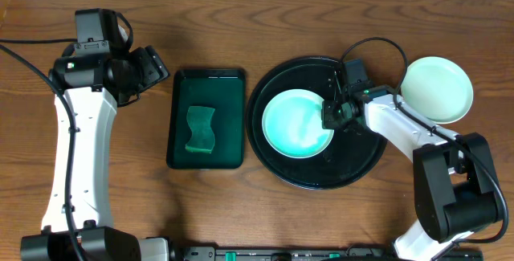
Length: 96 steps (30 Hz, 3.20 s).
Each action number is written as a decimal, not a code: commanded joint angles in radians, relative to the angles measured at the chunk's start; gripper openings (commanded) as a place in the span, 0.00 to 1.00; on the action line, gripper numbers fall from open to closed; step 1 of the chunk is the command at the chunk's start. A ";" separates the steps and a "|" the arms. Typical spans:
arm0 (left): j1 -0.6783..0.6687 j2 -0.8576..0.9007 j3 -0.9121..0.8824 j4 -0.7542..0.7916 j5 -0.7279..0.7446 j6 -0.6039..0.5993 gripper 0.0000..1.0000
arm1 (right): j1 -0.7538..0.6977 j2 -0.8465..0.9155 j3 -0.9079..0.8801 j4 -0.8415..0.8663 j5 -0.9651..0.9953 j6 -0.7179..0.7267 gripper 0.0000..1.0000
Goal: Clean dirty plates on tray and stack at the side
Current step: 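Lift the cleaned plate by its rim with the right gripper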
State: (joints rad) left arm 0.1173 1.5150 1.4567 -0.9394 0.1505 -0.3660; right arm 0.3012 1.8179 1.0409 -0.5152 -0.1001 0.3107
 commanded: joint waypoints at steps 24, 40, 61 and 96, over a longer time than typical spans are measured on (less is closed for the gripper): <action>0.005 0.002 0.006 -0.006 -0.005 -0.002 0.80 | 0.000 -0.034 -0.019 -0.021 -0.006 0.003 0.01; 0.005 0.002 0.006 -0.006 -0.005 -0.002 0.80 | -0.202 -0.181 0.012 -0.141 -0.197 0.003 0.01; 0.005 0.002 0.006 -0.006 -0.005 -0.002 0.80 | -0.139 -0.201 0.012 0.040 -0.338 0.098 0.01; 0.005 0.002 0.006 -0.006 -0.005 -0.002 0.80 | 0.261 -0.196 0.012 0.279 0.122 0.295 0.01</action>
State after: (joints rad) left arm 0.1173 1.5150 1.4567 -0.9398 0.1505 -0.3660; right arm 0.5072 1.6356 1.0378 -0.2508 -0.1303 0.5850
